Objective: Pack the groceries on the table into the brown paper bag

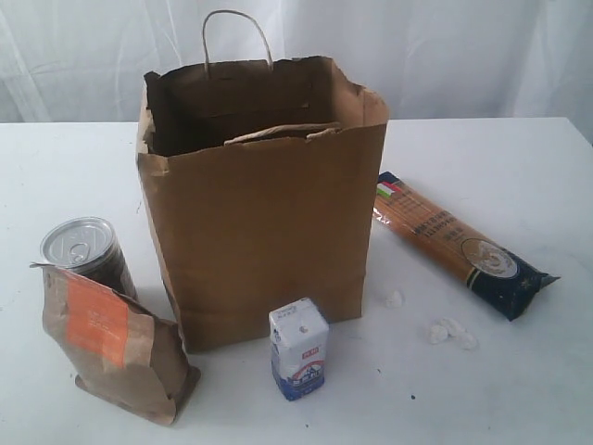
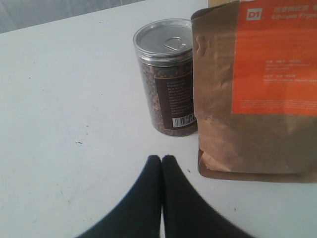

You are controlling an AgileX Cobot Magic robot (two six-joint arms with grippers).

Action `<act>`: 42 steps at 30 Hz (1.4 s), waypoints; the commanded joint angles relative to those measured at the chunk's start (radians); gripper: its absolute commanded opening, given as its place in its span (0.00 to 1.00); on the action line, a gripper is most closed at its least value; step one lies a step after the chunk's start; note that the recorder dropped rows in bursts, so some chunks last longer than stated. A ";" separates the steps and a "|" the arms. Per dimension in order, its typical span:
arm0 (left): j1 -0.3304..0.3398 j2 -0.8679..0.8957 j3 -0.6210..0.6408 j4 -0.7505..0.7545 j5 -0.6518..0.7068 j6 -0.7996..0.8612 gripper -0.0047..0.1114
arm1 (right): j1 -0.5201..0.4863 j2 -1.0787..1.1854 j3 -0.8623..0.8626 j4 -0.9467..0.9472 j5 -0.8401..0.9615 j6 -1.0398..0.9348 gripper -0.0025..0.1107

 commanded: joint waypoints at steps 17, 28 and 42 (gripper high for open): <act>0.004 -0.004 0.004 -0.003 -0.002 0.000 0.04 | 0.002 -0.070 0.736 0.083 -0.143 0.219 0.69; 0.004 -0.004 0.004 -0.003 -0.002 0.000 0.04 | -0.210 0.452 0.682 0.293 -0.526 -0.083 0.48; 0.004 -0.004 0.004 -0.003 -0.002 0.000 0.04 | -0.210 0.675 0.592 0.302 -0.574 -0.125 0.36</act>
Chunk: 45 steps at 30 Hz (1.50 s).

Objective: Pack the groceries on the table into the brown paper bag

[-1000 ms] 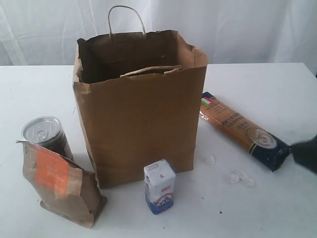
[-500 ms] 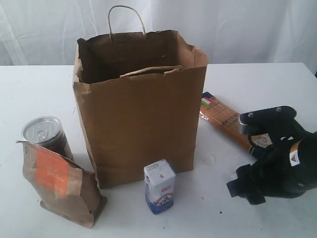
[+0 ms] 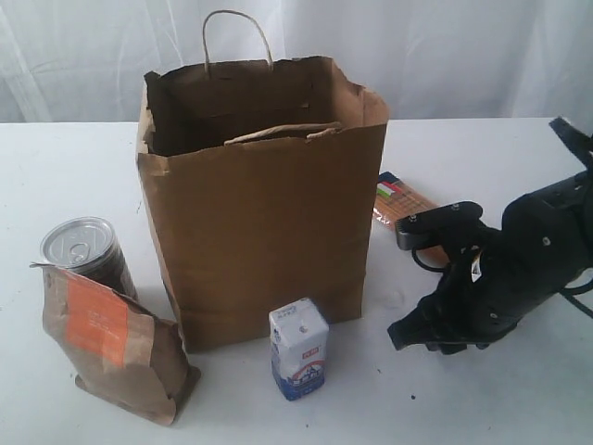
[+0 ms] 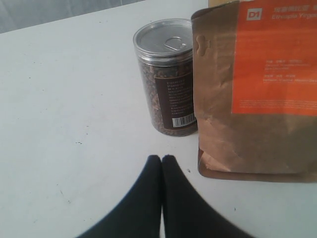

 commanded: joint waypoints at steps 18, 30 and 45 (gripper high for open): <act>0.004 -0.004 0.004 -0.003 -0.002 0.000 0.04 | -0.006 0.095 -0.007 0.002 -0.094 -0.013 0.23; 0.004 -0.004 0.004 -0.003 -0.002 0.000 0.04 | -0.006 0.086 -0.007 0.024 -0.059 -0.009 0.02; 0.004 -0.004 0.004 -0.003 -0.002 0.000 0.04 | -0.006 -0.156 -0.005 0.048 0.082 -0.009 0.02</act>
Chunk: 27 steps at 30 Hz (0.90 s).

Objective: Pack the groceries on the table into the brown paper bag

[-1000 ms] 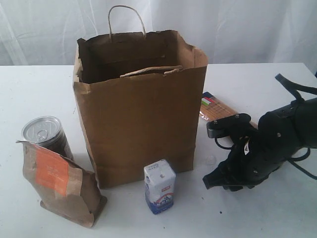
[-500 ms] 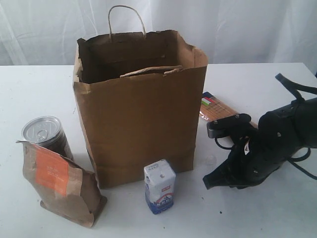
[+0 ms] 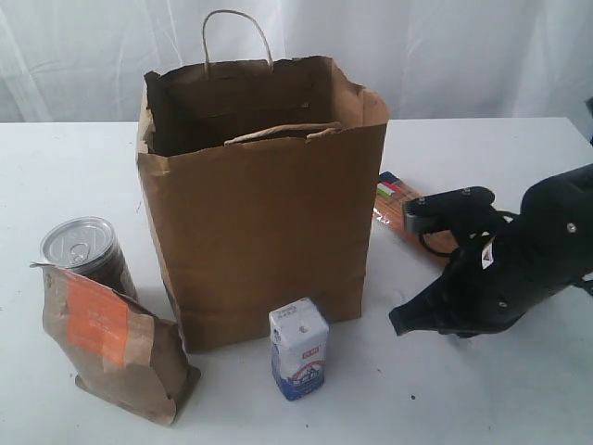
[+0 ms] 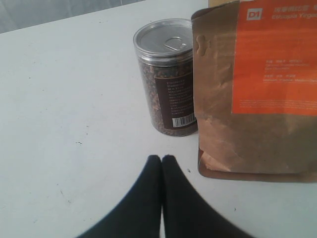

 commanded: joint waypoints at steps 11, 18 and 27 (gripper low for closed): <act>0.004 -0.004 0.004 -0.003 -0.002 0.000 0.04 | -0.006 -0.275 -0.001 0.039 0.115 -0.009 0.02; 0.004 -0.004 0.004 -0.003 -0.002 0.000 0.04 | -0.006 -0.363 -0.001 0.055 0.118 -0.009 0.02; 0.004 -0.004 0.004 -0.003 -0.002 0.000 0.04 | -0.006 -0.432 -0.017 0.112 0.125 -0.030 0.02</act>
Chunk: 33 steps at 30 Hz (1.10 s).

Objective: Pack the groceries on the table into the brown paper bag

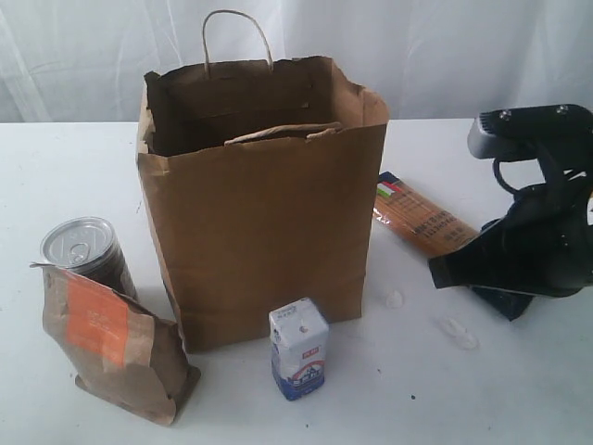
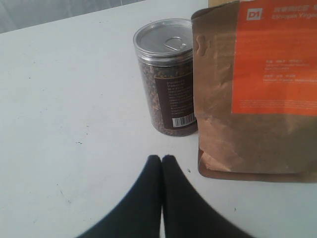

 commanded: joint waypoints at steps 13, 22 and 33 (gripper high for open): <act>0.004 -0.004 0.004 -0.003 -0.002 0.000 0.04 | -0.006 -0.056 -0.257 0.063 0.060 -0.058 0.02; 0.004 -0.004 0.004 -0.003 -0.002 0.000 0.04 | -0.006 -0.056 -0.313 0.197 -0.051 -0.148 0.02; 0.004 -0.004 0.004 -0.003 -0.002 0.000 0.04 | -0.006 0.065 -0.419 0.202 0.010 -0.167 0.02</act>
